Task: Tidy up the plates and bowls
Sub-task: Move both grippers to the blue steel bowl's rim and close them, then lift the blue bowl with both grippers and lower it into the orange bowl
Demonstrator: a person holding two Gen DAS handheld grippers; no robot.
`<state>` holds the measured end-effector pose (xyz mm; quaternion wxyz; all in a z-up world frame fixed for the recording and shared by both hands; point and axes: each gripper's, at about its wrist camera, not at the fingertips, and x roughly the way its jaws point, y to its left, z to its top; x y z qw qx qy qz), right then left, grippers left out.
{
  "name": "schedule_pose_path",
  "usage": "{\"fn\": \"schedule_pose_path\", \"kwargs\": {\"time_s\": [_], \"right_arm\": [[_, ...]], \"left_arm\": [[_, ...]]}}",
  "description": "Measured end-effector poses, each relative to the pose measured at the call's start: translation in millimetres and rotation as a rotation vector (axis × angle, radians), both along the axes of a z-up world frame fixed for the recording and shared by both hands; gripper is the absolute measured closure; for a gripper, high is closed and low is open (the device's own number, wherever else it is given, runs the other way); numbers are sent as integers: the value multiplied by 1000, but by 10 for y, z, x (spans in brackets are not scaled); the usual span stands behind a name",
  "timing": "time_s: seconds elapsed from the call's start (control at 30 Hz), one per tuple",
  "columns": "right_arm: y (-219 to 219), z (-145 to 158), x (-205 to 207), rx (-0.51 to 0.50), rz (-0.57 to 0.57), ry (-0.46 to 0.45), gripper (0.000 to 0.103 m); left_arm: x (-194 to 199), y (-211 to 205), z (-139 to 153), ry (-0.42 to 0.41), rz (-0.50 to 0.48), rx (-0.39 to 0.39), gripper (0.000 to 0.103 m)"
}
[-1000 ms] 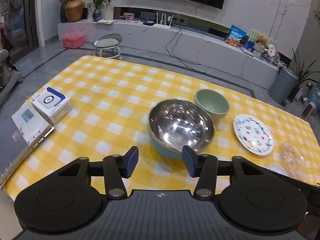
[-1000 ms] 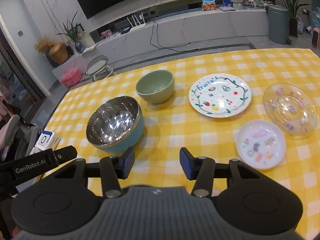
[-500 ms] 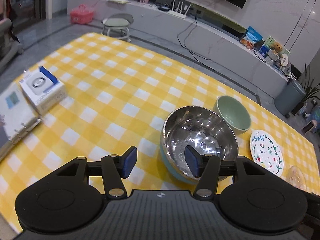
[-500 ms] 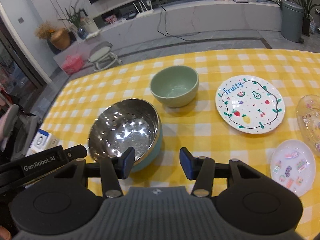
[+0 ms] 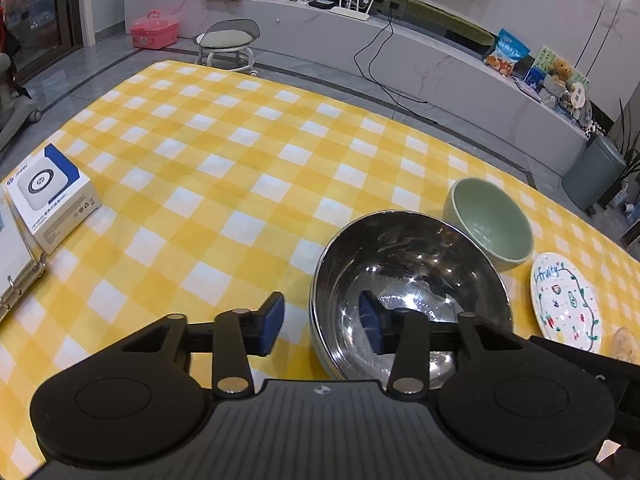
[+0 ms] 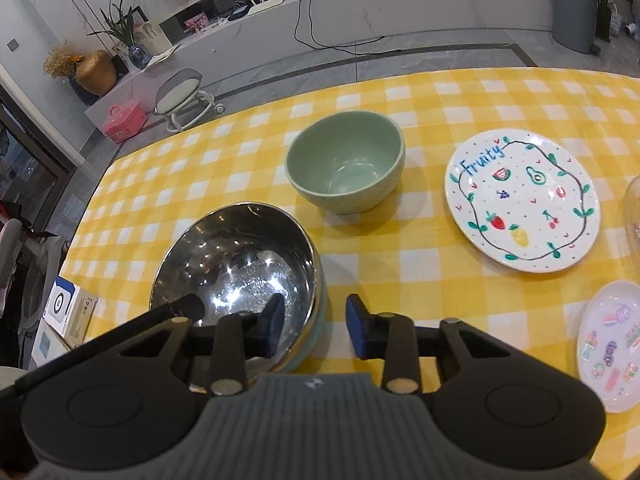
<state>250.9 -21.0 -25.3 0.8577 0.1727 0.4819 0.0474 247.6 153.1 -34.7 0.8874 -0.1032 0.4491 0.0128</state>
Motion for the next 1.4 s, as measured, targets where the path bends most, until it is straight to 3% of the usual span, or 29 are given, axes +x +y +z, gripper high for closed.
{"fn": "schedule_pose_path", "kwargs": {"time_s": [0.07, 0.2, 0.23, 0.33, 0.67, 1.13, 1.4], "right_arm": [[5, -11, 15, 6, 5, 1, 81], [19, -18, 13, -1, 3, 4, 90], [15, -19, 10, -1, 2, 3, 92], [0, 4, -22, 6, -3, 7, 93], [-150, 227, -335, 49, -12, 3, 94], [-594, 791, -1328, 115, -39, -78, 94], [-863, 953, -1870, 156, -56, -116, 94]], "left_arm": [[0, -9, -4, 1, 2, 7, 70], [5, -22, 1, 11, -2, 9, 84], [4, -32, 5, 13, -4, 17, 92], [-15, -65, 33, 14, -7, 45, 96], [-306, -71, 325, 16, -10, 21, 96], [-1144, -293, 934, -50, -59, -20, 95], [-1586, -383, 1048, -71, -73, -50, 94]]}}
